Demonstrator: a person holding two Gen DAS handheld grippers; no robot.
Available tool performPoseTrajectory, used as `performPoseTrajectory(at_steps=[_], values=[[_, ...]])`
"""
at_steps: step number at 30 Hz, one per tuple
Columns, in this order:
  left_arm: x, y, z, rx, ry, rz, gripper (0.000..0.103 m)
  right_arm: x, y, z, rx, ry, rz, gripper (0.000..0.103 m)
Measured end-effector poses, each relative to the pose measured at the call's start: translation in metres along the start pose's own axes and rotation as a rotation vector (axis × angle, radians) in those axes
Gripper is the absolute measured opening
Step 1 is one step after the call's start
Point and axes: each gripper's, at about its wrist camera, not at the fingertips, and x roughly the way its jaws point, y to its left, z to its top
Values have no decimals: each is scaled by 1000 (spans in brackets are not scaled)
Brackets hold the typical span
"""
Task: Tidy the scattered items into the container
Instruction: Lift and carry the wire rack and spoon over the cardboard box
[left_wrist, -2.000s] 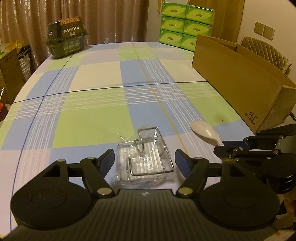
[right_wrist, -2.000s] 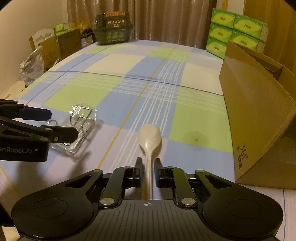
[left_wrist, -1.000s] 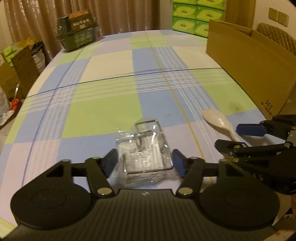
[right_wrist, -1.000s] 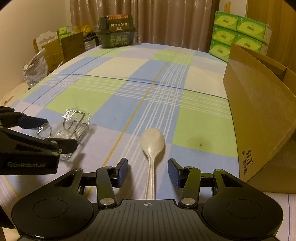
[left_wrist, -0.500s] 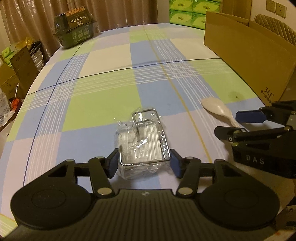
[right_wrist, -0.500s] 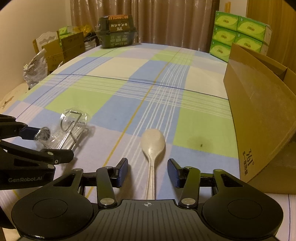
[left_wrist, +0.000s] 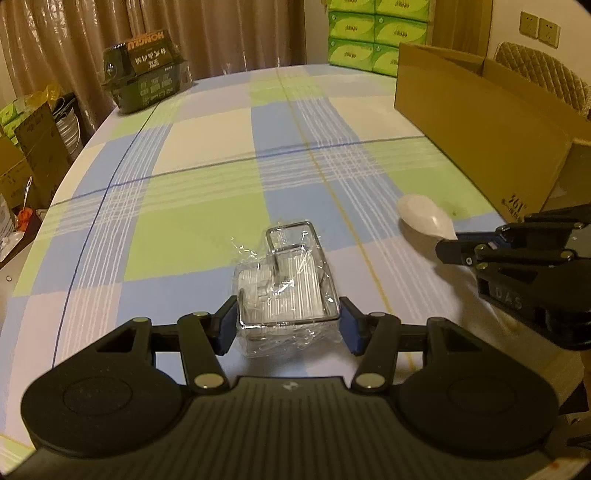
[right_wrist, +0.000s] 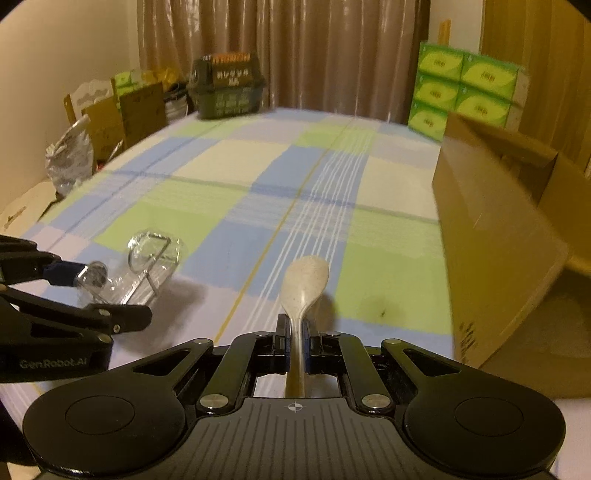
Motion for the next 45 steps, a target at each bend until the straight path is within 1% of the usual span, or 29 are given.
performPoseTrajectory(at_steps=[9,12,21,26,30,37,45], values=[[-32,-12,28,32,-94,-16,49,-49,-12,30,14,-138,-51,3],[-40,-17,35,40,-116,-24,49,-64,-21,35,24,-173,-76,3],[-56,-33,40,71,-142,-43,49,-94,-45,34,70,-224,-133,3],[-66,-46,55,100,-176,-65,49,-109,-67,41,105,-262,-175,3],[-70,-62,73,125,-214,-97,49,-122,-89,45,134,-286,-218,3],[-71,-103,107,164,-263,-178,49,-142,-124,45,167,-311,-284,3],[-70,-148,135,218,-294,-235,49,-154,-152,38,209,-326,-320,3]])
